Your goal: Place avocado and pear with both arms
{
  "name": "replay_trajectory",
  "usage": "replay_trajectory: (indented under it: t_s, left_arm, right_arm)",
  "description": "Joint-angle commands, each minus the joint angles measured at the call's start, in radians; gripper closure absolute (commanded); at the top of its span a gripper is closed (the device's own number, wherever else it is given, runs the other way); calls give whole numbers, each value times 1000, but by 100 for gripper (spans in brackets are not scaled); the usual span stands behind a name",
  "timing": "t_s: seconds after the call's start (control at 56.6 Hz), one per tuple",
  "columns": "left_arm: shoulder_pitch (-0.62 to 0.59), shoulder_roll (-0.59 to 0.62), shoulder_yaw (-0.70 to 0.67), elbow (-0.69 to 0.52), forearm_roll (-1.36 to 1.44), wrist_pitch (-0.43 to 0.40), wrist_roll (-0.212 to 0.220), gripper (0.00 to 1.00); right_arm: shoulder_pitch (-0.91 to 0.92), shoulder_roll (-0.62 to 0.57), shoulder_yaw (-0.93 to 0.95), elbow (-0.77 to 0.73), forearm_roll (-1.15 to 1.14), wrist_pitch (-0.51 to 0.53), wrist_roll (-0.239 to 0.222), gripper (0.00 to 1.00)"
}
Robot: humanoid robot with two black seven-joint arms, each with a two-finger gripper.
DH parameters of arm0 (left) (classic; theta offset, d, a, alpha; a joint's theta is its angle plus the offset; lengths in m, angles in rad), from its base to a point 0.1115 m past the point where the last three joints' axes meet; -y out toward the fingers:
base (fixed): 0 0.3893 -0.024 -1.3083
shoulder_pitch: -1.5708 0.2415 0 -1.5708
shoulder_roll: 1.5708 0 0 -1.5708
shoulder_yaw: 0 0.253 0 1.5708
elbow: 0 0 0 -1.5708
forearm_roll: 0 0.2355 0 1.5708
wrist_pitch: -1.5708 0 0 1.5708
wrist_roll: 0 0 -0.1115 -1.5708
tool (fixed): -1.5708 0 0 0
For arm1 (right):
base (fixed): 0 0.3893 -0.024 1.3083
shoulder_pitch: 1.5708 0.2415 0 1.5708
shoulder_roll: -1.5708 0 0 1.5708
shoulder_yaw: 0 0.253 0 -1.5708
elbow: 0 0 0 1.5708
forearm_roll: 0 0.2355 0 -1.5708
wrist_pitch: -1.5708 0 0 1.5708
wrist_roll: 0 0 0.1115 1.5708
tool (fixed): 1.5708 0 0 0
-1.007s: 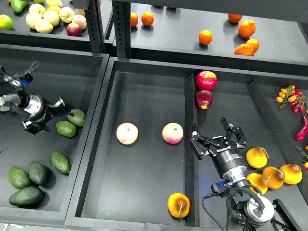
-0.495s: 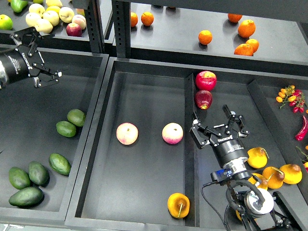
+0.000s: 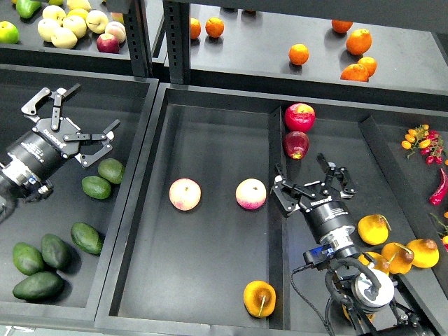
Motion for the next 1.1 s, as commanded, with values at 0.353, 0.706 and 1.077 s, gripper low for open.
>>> replay_trajectory:
  t_s: [0.353, 0.706, 1.077]
  left_arm:
    - [94, -86, -79, -97, 18, 0, 0, 1]
    - [162, -86, -62, -106, 16, 0, 0, 1]
    - [160, -86, -32, -106, 16, 0, 0, 1]
  right_arm:
    - [58, -236, -137, 8, 2, 45, -278, 0]
    - [104, -212, -272, -15, -7, 24, -278, 0]
    - [173, -334, -458, -15, -13, 13, -278, 0]
